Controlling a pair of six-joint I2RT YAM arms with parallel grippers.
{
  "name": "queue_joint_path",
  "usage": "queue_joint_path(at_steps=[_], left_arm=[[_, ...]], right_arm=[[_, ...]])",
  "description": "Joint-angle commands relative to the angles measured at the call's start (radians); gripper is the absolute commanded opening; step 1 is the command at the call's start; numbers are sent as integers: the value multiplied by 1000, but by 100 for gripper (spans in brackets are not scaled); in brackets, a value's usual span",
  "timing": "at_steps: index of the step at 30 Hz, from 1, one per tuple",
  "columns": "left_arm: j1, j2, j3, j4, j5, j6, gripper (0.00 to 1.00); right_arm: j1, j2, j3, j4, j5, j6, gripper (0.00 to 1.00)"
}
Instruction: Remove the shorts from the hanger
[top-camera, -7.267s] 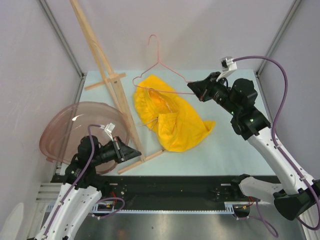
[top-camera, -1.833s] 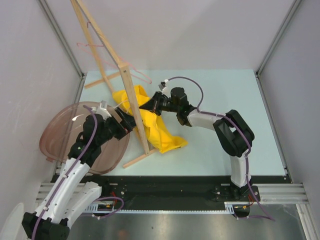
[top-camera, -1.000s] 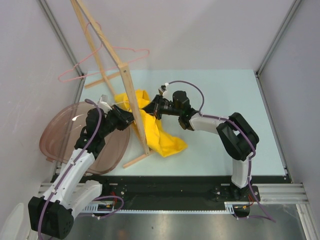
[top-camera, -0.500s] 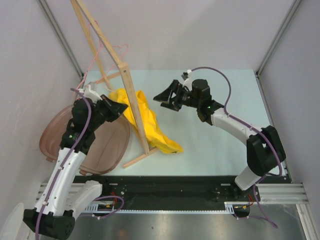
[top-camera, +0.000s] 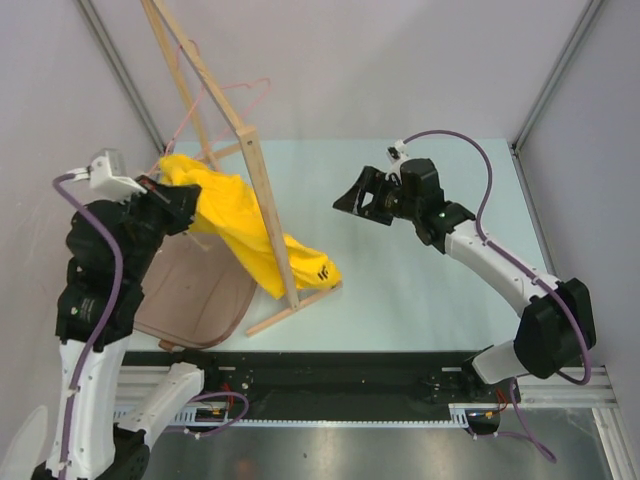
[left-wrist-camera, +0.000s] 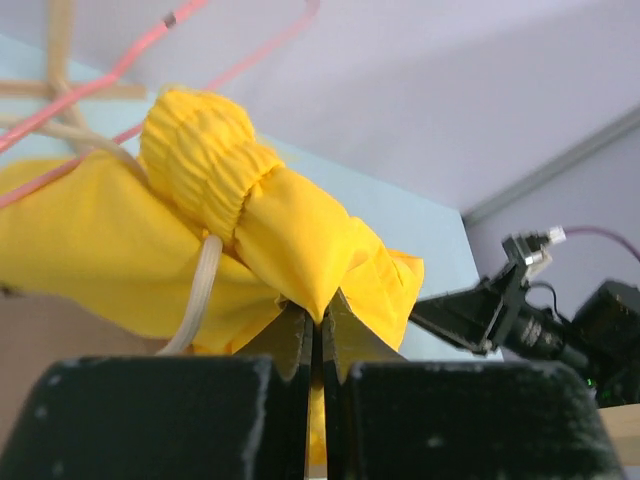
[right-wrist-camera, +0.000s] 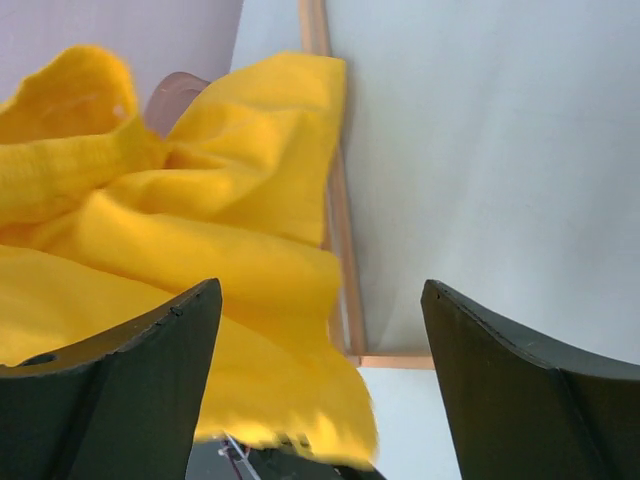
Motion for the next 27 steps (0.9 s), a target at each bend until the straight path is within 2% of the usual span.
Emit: queue_joint_path(at_steps=[1,6,10,17,21,27], left_arm=[[8,-45,157,-25,-204,113,0],[8,-97,208,-44,-394,191,0],[8,-113,187,-53,-459,219,0],[8,-123,43,-114,-479,179,0],[8,-159,-59,-146,-537,145,0],[8,-140,-205,-91,-566,183,0]], right_arm=[[1,-49,-5,-60,59,-64,86],[1,-73,-14,-68,77,-75,86],[5,-84,-20,-66,82,-75,86],[11,-93,-31,-79,97,-90,87],[14,-98,-46,-77,99,-95,87],[24,-89,-68,-60,99,-95,87]])
